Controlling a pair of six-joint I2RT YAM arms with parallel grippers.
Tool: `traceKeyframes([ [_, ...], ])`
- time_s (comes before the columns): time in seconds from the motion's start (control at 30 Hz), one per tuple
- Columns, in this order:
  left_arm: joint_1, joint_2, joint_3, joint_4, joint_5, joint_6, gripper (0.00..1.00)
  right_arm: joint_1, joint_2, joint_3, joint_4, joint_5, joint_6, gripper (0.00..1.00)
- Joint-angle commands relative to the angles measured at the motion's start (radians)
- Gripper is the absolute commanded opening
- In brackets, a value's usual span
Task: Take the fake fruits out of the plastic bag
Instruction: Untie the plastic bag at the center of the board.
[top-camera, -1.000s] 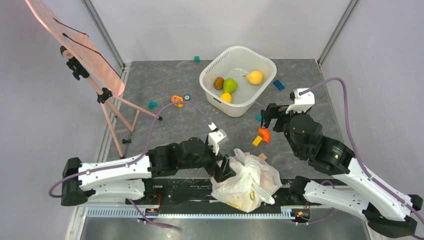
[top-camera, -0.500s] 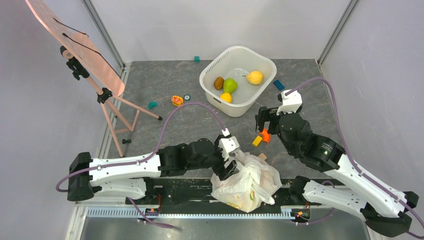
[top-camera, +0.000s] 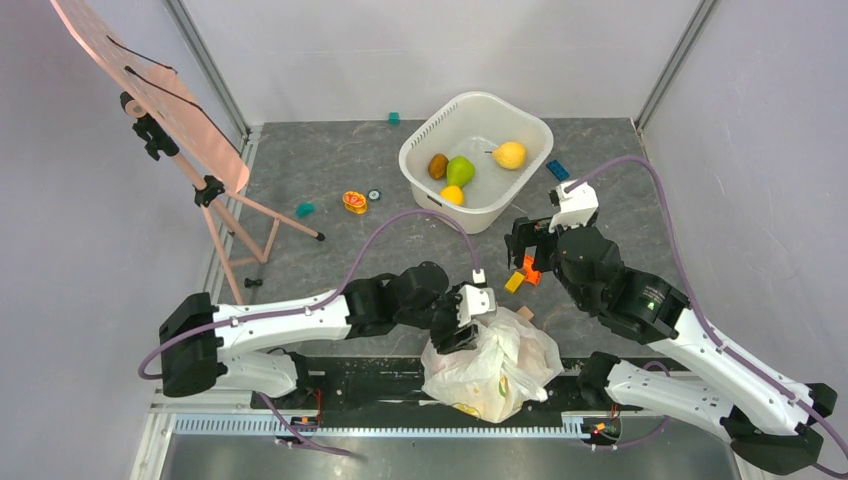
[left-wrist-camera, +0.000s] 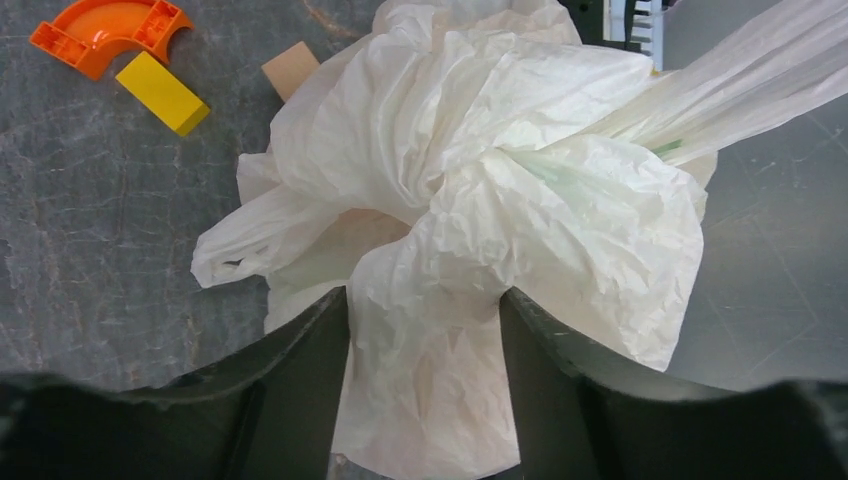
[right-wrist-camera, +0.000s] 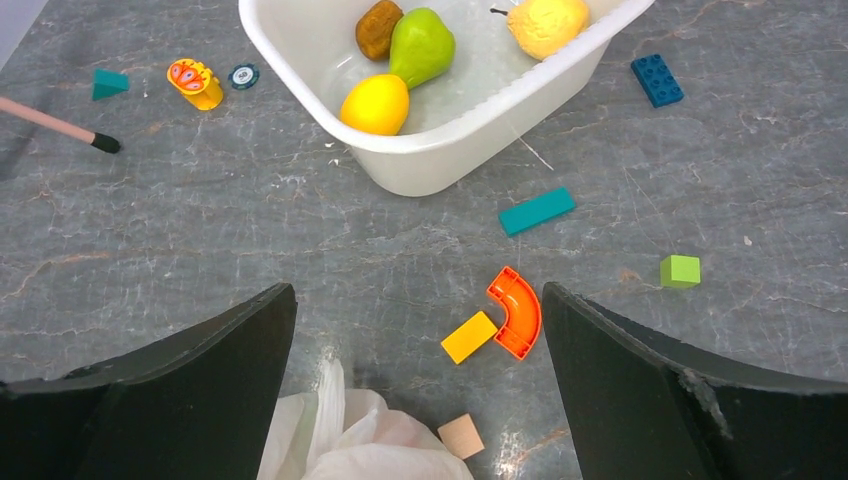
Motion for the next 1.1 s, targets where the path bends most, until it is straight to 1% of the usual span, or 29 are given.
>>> traceKeyframes([
  [0.0, 0.03, 0.035, 0.06, 0.002, 0.057, 0.061, 0.56, -0.002, -0.011, -0.005, 0.032, -0.017, -0.009, 0.96],
  [0.07, 0.031, 0.058, 0.077, -0.019, 0.052, 0.056, 0.42, -0.002, -0.016, -0.006, 0.031, -0.015, -0.009, 0.96],
  [0.1, 0.032, 0.068, 0.088, -0.034, 0.05, 0.055, 0.23, -0.002, -0.017, -0.008, 0.031, -0.015, -0.01, 0.96],
  [0.13, 0.031, 0.074, 0.095, -0.043, 0.044, 0.054, 0.08, -0.002, -0.02, -0.009, 0.031, -0.014, -0.01, 0.96],
  [0.17, 0.032, 0.074, 0.099, -0.046, 0.04, 0.051, 0.02, -0.002, -0.025, -0.008, 0.03, -0.013, -0.011, 0.96],
  [0.3, 0.031, 0.036, 0.101, -0.04, 0.017, 0.048, 0.02, -0.001, -0.04, -0.005, 0.021, -0.017, -0.025, 0.96],
  [0.4, 0.05, -0.022, 0.105, -0.046, -0.043, 0.045, 0.02, -0.002, -0.071, -0.026, 0.023, -0.081, -0.061, 0.96],
  [0.43, 0.063, -0.043, 0.103, -0.048, -0.057, 0.044, 0.02, -0.002, -0.079, -0.035, 0.022, -0.126, -0.077, 0.97],
  [0.6, 0.136, -0.153, 0.088, -0.062, -0.188, 0.029, 0.02, -0.002, -0.1, -0.058, 0.022, -0.487, -0.101, 0.97],
  [0.63, 0.148, -0.17, 0.086, -0.062, -0.201, 0.026, 0.02, -0.002, -0.101, -0.065, 0.027, -0.54, -0.1, 0.97],
  [0.77, 0.177, -0.223, 0.078, -0.041, -0.205, 0.035, 0.02, -0.002, -0.092, -0.117, 0.071, -0.676, -0.096, 0.96],
  [0.93, 0.177, -0.199, 0.082, -0.057, -0.201, 0.04, 0.02, -0.002, -0.043, -0.202, 0.159, -0.683, -0.062, 0.92],
  [1.07, 0.177, -0.174, 0.044, -0.059, -0.196, 0.006, 0.02, -0.002, -0.013, -0.274, 0.249, -0.654, -0.03, 0.85],
])
